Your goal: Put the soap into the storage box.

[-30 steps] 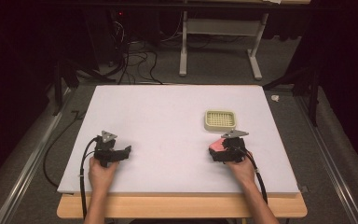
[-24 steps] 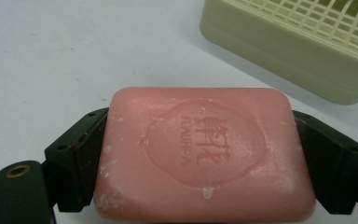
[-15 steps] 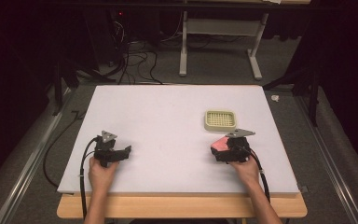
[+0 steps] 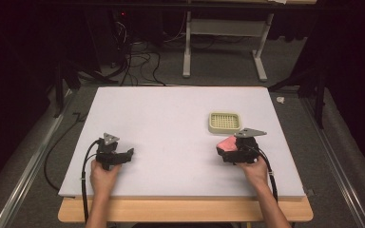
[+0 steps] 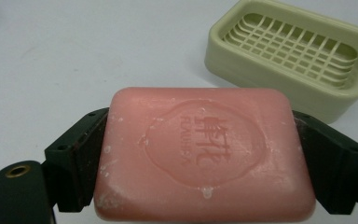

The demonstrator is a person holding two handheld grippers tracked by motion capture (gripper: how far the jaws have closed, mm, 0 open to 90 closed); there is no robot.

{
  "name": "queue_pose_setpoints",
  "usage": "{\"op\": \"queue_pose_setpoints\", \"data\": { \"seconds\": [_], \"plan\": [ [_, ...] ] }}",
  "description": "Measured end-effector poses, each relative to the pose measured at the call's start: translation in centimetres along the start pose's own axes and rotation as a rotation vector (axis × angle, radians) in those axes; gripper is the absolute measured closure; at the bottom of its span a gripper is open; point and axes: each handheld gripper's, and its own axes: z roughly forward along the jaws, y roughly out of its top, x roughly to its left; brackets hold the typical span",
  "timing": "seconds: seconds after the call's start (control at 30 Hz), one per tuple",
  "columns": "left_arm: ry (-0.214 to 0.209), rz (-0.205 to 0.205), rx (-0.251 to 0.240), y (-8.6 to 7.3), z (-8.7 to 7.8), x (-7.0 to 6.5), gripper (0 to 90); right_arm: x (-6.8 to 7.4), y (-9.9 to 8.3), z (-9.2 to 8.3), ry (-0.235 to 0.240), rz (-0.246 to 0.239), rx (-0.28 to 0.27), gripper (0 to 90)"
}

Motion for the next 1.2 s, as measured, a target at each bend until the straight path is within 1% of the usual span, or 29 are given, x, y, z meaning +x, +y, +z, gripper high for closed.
{"op": "queue_pose_setpoints", "data": {
  "seconds": [0.07, 0.2, 0.47, 0.6, 0.7, 0.73, 0.77, 0.87, 0.93, 0.97, 1.1, 1.2],
  "plan": [
    [0.0, 0.0, 0.0, 0.0, 0.0, 0.0, 20.7, -0.2, 0.2, -0.3, -0.006, -0.001, -0.009, 13.5],
    [0.0, 0.0, 0.0, 0.0, 0.0, 0.0, 20.6, -0.7, 0.5, -0.8, -0.011, 0.022, -0.023, 13.5],
    [0.0, 0.0, 0.0, 0.0, 0.0, 0.0, 20.7, -1.5, 1.5, -1.5, -0.003, 0.038, -0.042, 13.5],
    [0.0, 0.0, 0.0, 0.0, 0.0, 0.0, 20.7, -1.7, 1.9, -1.6, -0.019, 0.035, -0.052, 13.6],
    [0.0, 0.0, 0.0, 0.0, 0.0, 0.0, 20.7, -1.8, 2.2, -1.4, -0.028, 0.043, -0.056, 13.6],
    [0.0, 0.0, 0.0, 0.0, 0.0, 0.0, 20.7, -1.9, 2.3, -1.4, -0.027, 0.043, -0.064, 13.6],
    [0.0, 0.0, 0.0, 0.0, 0.0, 0.0, 20.7, -1.9, 2.4, -1.3, -0.022, 0.052, -0.065, 13.6],
    [0.0, 0.0, 0.0, 0.0, 0.0, 0.0, 20.7, -2.0, 2.8, -1.3, -0.022, 0.057, -0.066, 13.6],
    [0.0, 0.0, 0.0, 0.0, 0.0, 0.0, 20.7, -2.1, 3.1, -1.3, -0.021, 0.052, -0.069, 13.6],
    [0.0, 0.0, 0.0, 0.0, 0.0, 0.0, 20.7, -2.1, 3.2, -1.4, -0.022, 0.047, -0.071, 13.6],
    [0.0, 0.0, 0.0, 0.0, 0.0, 0.0, 20.7, -2.1, 3.6, -1.5, -0.033, 0.058, -0.092, 13.6],
    [0.0, 0.0, 0.0, 0.0, 0.0, 0.0, 20.7, -2.2, 3.9, -1.5, -0.035, 0.062, -0.091, 13.6]
  ]
}}
